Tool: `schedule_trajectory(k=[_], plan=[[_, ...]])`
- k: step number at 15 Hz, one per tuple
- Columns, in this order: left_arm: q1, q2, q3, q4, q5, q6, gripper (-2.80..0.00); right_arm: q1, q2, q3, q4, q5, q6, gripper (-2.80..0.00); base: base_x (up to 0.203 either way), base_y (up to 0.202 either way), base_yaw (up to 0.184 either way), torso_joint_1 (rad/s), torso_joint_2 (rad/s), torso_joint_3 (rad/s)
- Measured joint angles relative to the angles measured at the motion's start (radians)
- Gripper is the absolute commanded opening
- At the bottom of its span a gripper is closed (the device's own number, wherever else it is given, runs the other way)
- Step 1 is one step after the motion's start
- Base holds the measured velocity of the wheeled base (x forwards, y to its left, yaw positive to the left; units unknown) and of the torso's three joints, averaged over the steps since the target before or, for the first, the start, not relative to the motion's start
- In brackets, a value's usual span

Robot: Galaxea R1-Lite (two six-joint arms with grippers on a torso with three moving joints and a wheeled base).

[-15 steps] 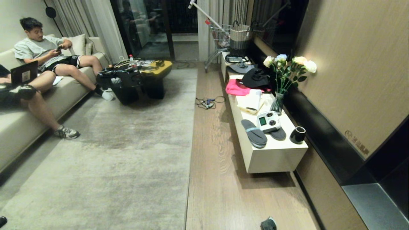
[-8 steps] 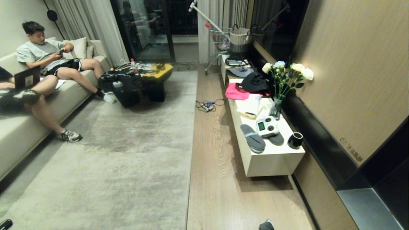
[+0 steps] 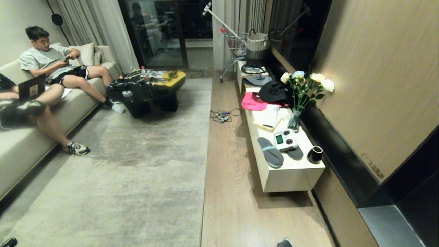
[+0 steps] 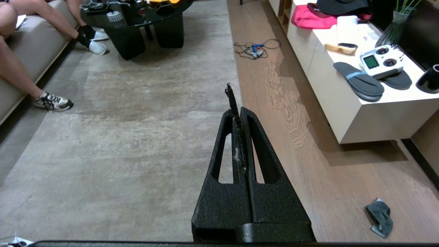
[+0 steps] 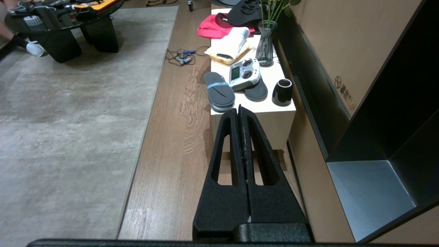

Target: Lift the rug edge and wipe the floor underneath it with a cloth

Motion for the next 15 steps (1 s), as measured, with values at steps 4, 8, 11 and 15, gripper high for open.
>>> schedule_trajectory(k=[4, 8, 11, 15], plan=[[0.0, 0.0, 0.0, 0.0, 0.0, 0.0, -2.8, 0.0, 0.0, 0.0, 0.0, 0.0, 0.0, -2.8, 0.0, 0.0, 0.0, 0.143, -0.33, -0.184], [0.0, 0.0, 0.0, 0.0, 0.0, 0.0, -2.8, 0.0, 0.0, 0.0, 0.0, 0.0, -0.002, -2.8, 0.0, 0.0, 0.0, 0.05, -0.13, -0.063], [0.0, 0.0, 0.0, 0.0, 0.0, 0.0, -2.8, 0.0, 0.0, 0.0, 0.0, 0.0, -0.003, -2.8, 0.0, 0.0, 0.0, 0.0, 0.0, 0.0], [0.0, 0.0, 0.0, 0.0, 0.0, 0.0, -2.8, 0.0, 0.0, 0.0, 0.0, 0.0, -0.003, -2.8, 0.0, 0.0, 0.0, 0.0, 0.0, 0.0]])
